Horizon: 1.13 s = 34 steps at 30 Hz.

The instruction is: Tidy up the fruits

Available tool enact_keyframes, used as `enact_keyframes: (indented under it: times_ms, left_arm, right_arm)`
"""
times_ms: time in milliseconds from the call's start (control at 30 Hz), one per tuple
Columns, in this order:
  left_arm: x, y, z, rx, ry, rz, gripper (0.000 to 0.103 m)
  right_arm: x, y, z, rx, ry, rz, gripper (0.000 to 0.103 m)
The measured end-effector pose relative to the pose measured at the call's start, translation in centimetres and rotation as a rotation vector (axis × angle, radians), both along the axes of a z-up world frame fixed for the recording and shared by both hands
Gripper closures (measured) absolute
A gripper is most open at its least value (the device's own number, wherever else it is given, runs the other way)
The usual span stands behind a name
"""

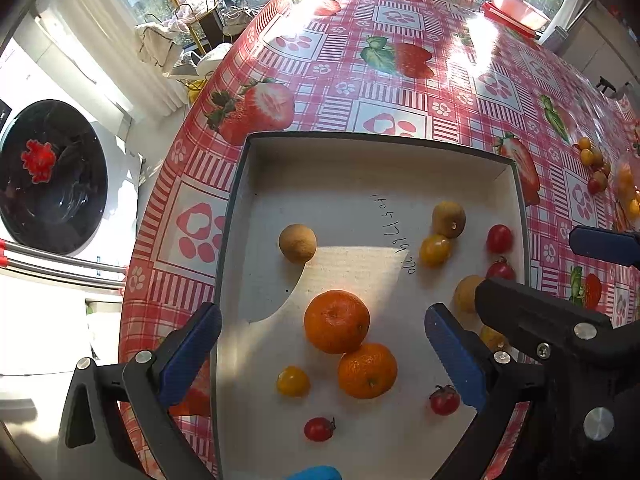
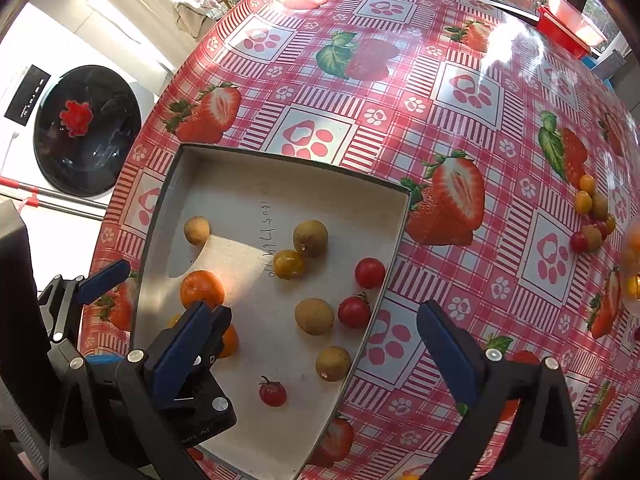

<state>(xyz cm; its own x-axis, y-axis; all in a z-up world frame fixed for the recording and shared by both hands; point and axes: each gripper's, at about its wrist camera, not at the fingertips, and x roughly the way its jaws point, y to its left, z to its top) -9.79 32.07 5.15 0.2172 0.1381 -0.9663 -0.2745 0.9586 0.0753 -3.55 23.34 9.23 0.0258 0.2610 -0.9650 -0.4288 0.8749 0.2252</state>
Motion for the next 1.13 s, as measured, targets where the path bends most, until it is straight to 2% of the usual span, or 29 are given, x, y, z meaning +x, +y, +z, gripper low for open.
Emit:
enact_keyframes:
  times_ms: [933,1133]
  left_arm:
    - [-0.27,-0.4,0.2,0.002,-0.001,-0.02,0.001]
    - [-0.48,-0.5,0.47,0.003,-0.023,-0.028,0.001]
  right_arm:
    - [-0.35,0.25,-0.12,-0.011,0.005,0.009,0.001]
    - [-0.64,0.28,-0.09,-0.014,0.004,0.018,0.001]
